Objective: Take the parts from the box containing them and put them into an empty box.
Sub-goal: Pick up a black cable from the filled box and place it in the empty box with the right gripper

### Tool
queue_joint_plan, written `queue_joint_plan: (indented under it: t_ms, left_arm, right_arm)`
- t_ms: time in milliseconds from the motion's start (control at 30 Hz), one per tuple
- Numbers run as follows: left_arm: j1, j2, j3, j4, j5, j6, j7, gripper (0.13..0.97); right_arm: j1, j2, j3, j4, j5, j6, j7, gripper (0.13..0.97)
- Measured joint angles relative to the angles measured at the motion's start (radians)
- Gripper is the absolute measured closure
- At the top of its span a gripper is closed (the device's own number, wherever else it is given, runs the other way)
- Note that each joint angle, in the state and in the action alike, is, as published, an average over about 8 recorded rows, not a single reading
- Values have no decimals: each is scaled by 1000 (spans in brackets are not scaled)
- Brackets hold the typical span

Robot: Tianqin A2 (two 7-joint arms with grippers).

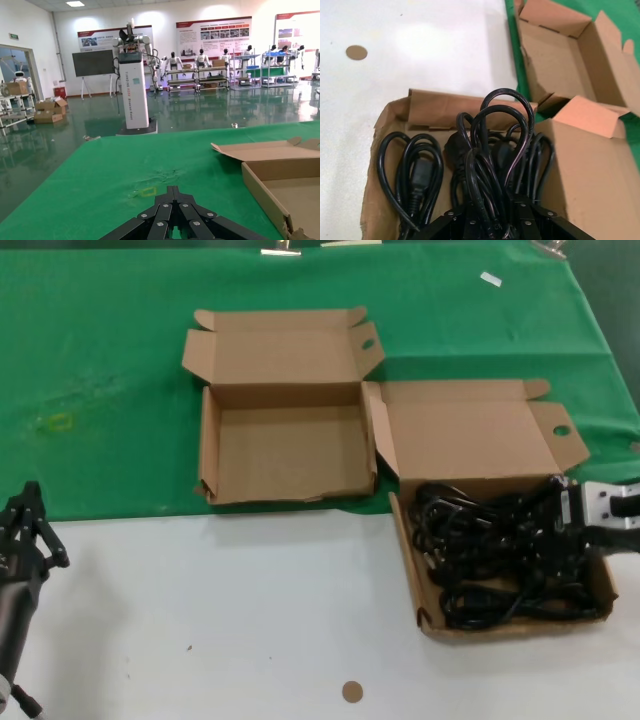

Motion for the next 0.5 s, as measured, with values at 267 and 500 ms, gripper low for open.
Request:
queue_joint_plan:
  t_ms: [267,500]
  left_arm:
    - [0,0,0,0,0,0,0,953]
    - [0,0,0,0,0,0,0,953]
  right_arm:
    - [42,5,18,27,-4,-22,32,876]
    - [106,-17,19,44,-24,-40,59,877]
